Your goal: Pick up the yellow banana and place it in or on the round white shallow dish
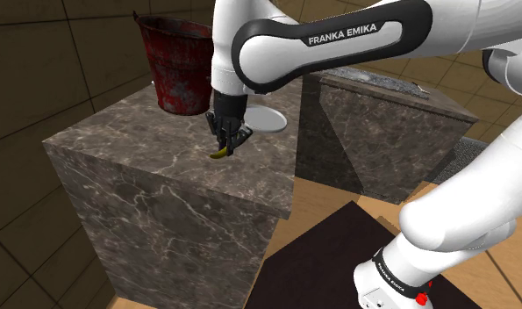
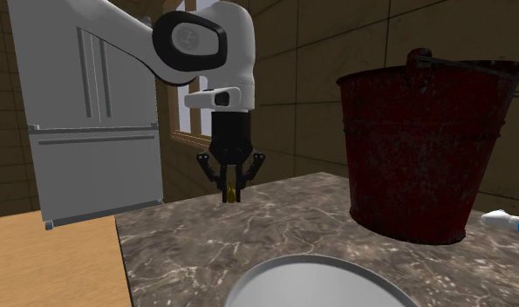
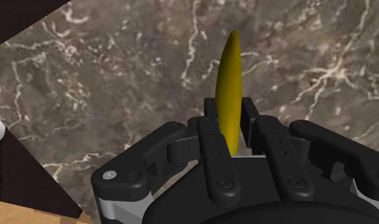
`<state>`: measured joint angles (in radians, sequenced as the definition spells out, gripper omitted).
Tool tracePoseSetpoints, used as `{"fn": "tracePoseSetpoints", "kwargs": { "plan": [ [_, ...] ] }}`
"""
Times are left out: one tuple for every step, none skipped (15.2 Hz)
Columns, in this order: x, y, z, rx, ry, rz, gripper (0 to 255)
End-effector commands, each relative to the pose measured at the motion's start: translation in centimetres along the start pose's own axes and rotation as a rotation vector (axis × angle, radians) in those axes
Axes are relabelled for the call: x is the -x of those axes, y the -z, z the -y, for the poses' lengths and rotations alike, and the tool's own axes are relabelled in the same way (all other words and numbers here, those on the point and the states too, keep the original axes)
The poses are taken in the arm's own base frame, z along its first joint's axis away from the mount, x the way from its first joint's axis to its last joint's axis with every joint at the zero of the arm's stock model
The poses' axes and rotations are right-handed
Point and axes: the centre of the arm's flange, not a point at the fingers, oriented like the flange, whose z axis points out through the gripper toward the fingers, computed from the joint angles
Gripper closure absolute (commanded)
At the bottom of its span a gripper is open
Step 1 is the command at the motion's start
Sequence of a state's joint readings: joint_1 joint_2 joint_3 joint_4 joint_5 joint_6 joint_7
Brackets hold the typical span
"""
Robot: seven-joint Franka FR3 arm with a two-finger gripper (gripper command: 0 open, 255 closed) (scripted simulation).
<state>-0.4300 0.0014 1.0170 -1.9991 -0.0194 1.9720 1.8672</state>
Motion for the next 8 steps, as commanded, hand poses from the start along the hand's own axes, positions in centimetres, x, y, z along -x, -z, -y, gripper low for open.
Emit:
{"fn": "tracePoseSetpoints", "kwargs": {
  "plan": [
    [0.0,1.0,0.0,0.000,0.000,0.000,255],
    [0.0,1.5,0.0,0.000,0.000,0.000,255],
    [0.0,2.0,0.0,0.000,0.000,0.000,255],
    [0.0,2.5,0.0,0.000,0.000,0.000,255],
    [0.0,3.1,0.0,0.000,0.000,0.000,255],
    [0.0,3.6,-0.1,0.000,0.000,0.000,255],
    [-0.1,4.1,-0.1,0.000,0.000,0.000,255],
    [-0.1,4.7,-0.1,0.000,0.000,0.000,255]
  ]
}}
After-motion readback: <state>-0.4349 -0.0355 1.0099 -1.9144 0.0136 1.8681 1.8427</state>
